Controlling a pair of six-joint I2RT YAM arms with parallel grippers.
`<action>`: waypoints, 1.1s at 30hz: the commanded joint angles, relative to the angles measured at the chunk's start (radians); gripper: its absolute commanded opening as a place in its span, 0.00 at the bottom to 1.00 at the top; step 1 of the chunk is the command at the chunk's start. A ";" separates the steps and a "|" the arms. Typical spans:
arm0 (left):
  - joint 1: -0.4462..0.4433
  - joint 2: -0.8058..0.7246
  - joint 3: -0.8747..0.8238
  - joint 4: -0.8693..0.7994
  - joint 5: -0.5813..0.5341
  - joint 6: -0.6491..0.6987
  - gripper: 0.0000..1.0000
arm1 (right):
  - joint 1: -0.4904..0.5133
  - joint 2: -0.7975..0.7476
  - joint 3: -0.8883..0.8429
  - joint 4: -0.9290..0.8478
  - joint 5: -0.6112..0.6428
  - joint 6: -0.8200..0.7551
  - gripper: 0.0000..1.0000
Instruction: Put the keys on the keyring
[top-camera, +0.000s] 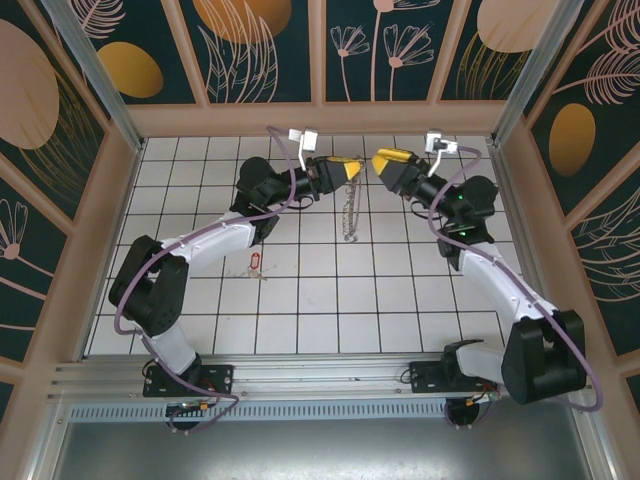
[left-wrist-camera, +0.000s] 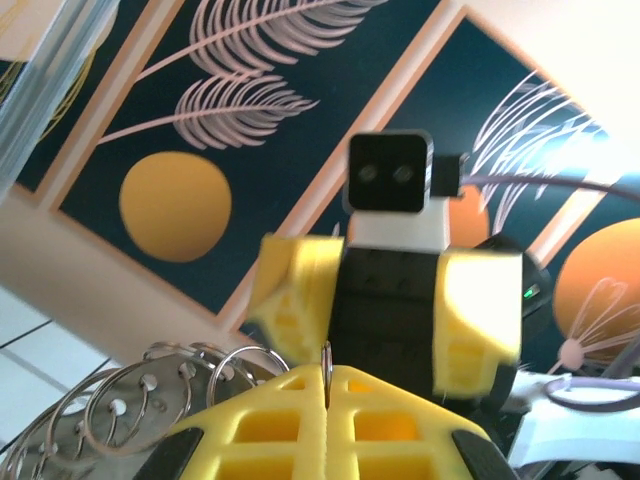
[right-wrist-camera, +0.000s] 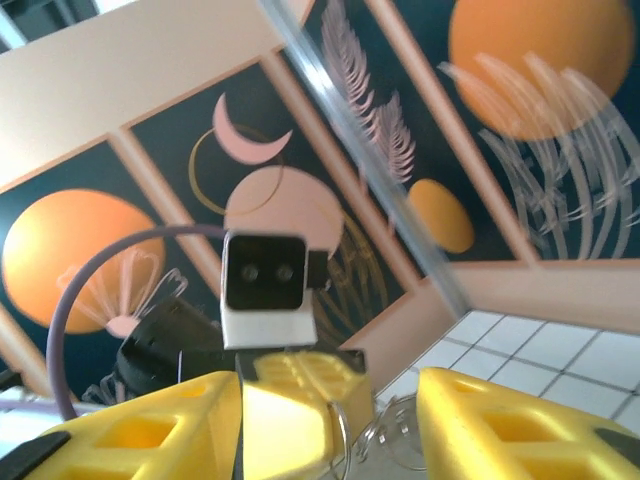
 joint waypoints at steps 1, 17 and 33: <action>0.005 -0.085 0.064 -0.160 -0.013 0.201 0.00 | -0.050 -0.084 -0.025 -0.068 0.034 -0.024 0.51; 0.004 -0.133 0.244 -0.647 0.053 0.661 0.00 | -0.078 -0.153 -0.064 -0.207 -0.014 -0.122 0.52; 0.005 -0.129 0.343 -0.875 0.041 0.869 0.00 | -0.046 -0.012 0.012 -0.046 -0.245 -0.159 0.47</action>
